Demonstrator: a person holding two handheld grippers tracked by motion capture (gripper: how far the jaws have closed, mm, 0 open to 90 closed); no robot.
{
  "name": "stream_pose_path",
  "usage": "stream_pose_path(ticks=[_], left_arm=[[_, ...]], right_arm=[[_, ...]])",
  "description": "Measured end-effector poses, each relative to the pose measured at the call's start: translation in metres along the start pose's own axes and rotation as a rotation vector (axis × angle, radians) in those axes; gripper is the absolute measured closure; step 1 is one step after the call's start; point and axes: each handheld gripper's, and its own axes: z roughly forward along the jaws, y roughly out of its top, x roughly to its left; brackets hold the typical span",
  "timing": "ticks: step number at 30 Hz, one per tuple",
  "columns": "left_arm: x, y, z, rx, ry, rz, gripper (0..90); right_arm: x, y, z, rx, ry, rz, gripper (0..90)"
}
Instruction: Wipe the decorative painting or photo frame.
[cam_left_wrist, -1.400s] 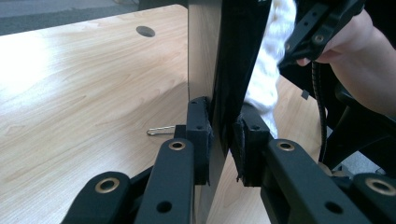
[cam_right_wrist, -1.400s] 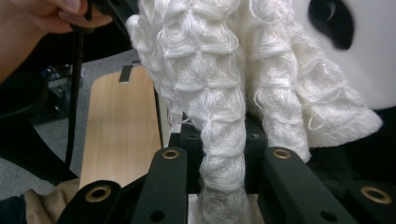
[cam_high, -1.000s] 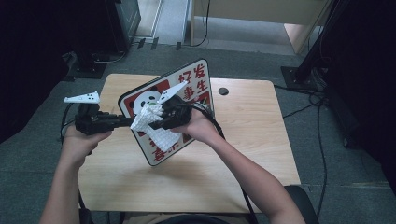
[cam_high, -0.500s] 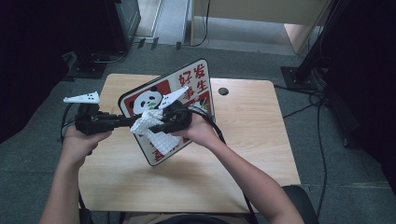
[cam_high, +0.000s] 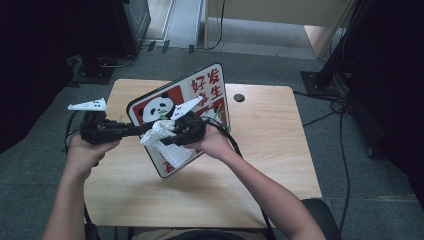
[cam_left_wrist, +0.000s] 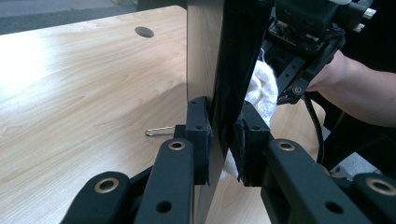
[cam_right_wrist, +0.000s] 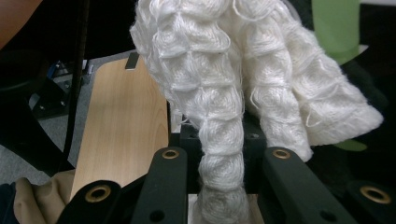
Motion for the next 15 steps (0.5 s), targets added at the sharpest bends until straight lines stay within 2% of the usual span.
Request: stream_pose_path(ticks=[15], left_arm=[[0.0,0.0001,0.0,0.001,0.001,0.002,78.4]], right_arm=[[0.004,-0.0103,0.0099,0.025,0.005,0.002,77.5]])
